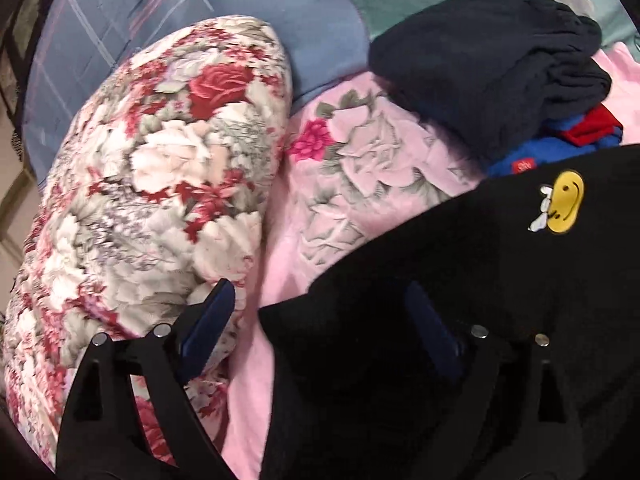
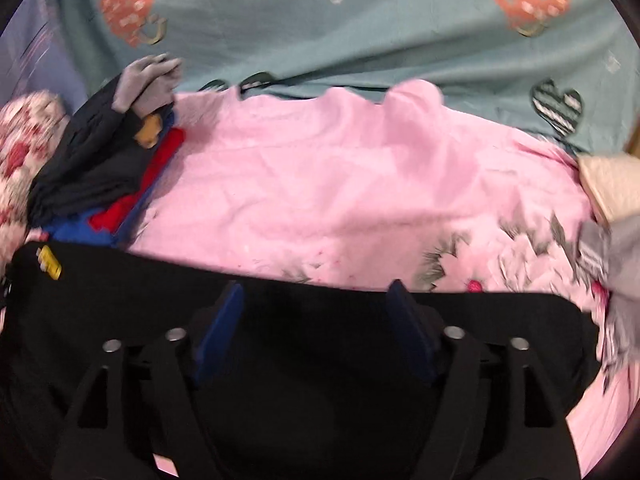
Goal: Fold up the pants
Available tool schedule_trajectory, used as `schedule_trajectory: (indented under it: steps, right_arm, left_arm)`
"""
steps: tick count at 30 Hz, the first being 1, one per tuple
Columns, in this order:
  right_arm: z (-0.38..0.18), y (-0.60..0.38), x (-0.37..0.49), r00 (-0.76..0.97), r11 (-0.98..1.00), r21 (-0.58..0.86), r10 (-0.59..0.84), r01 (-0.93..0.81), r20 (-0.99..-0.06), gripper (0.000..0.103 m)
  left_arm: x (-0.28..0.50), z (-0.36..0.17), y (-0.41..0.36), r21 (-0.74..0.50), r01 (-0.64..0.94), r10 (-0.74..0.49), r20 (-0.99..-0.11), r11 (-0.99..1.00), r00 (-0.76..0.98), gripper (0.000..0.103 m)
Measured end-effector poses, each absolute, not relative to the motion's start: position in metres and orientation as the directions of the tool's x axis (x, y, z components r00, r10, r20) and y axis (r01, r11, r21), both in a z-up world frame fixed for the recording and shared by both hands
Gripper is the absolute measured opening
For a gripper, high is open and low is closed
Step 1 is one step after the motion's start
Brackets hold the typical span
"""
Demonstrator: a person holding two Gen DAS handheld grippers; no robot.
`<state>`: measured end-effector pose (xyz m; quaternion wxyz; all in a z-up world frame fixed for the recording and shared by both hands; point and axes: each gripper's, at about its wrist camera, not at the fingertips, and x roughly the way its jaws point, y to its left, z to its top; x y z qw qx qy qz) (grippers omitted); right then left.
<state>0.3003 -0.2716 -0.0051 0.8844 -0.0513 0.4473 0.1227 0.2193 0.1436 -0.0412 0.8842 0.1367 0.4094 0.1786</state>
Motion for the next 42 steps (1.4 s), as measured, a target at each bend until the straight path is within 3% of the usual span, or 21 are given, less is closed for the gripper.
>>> schedule_trajectory:
  steps: [11, 12, 13, 15, 17, 23, 31, 37, 40, 41, 42]
  right_arm:
    - [-0.052, -0.209, 0.321, 0.48, 0.838, -0.156, 0.139, -0.524, -0.866, 0.077]
    - [-0.051, -0.207, 0.321, 0.498, 0.841, -0.15, 0.156, -0.52, -0.853, 0.064]
    - [-0.051, -0.206, 0.323, 0.478, 0.842, -0.104, 0.195, -0.529, -0.857, 0.042]
    - [-0.051, -0.203, 0.324, 0.431, 0.842, -0.012, 0.264, -0.54, -0.863, 0.021]
    - [-0.049, -0.198, 0.319, 0.444, 0.834, -0.032, 0.26, -0.551, -0.857, 0.011]
    - [-0.016, -0.214, 0.302, 0.455, 0.868, 0.095, 0.345, -0.487, -0.821, 0.005]
    - [0.063, -0.257, 0.191, 0.499, 0.808, 0.19, 0.509, -0.557, -0.702, 0.004]
    - [0.038, -0.277, 0.103, 0.449, 0.782, 0.293, 0.573, -0.55, -0.685, 0.004]
    - [0.007, -0.272, 0.075, 0.415, 0.784, 0.289, 0.557, -0.55, -0.72, 0.005]
    - [-0.006, -0.269, 0.072, 0.392, 0.789, 0.292, 0.543, -0.541, -0.742, 0.006]
    - [-0.02, -0.266, 0.071, 0.36, 0.794, 0.301, 0.53, -0.528, -0.768, 0.008]
  left_arm:
    - [0.25, -0.053, 0.14, 0.34, -0.174, 0.372, -0.704, 0.924, 0.605, 0.09]
    - [0.254, -0.055, 0.141, 0.328, -0.18, 0.368, -0.714, 0.927, 0.596, 0.09]
    - [0.255, -0.056, 0.141, 0.318, -0.187, 0.365, -0.718, 0.93, 0.593, 0.087]
    - [0.256, -0.055, 0.137, 0.29, -0.157, 0.324, -0.726, 0.944, 0.607, 0.063]
    - [0.255, -0.054, 0.128, 0.254, -0.085, 0.252, -0.751, 0.963, 0.61, 0.022]
    - [0.238, -0.031, 0.13, 0.167, -0.082, 0.181, -0.753, 0.983, 0.633, 0.006]
    - [0.13, 0.041, 0.125, 0.103, -0.047, 0.102, -0.633, 0.994, 0.768, 0.006]
    - [0.06, 0.027, 0.132, -0.032, -0.086, 0.043, -0.662, 0.996, 0.748, 0.006]
    - [0.045, -0.006, 0.134, -0.04, -0.106, 0.043, -0.73, 0.994, 0.682, 0.019]
    - [0.042, -0.016, 0.135, -0.036, -0.121, 0.053, -0.752, 0.992, 0.657, 0.034]
    - [0.039, -0.025, 0.135, -0.033, -0.135, 0.061, -0.773, 0.99, 0.632, 0.04]
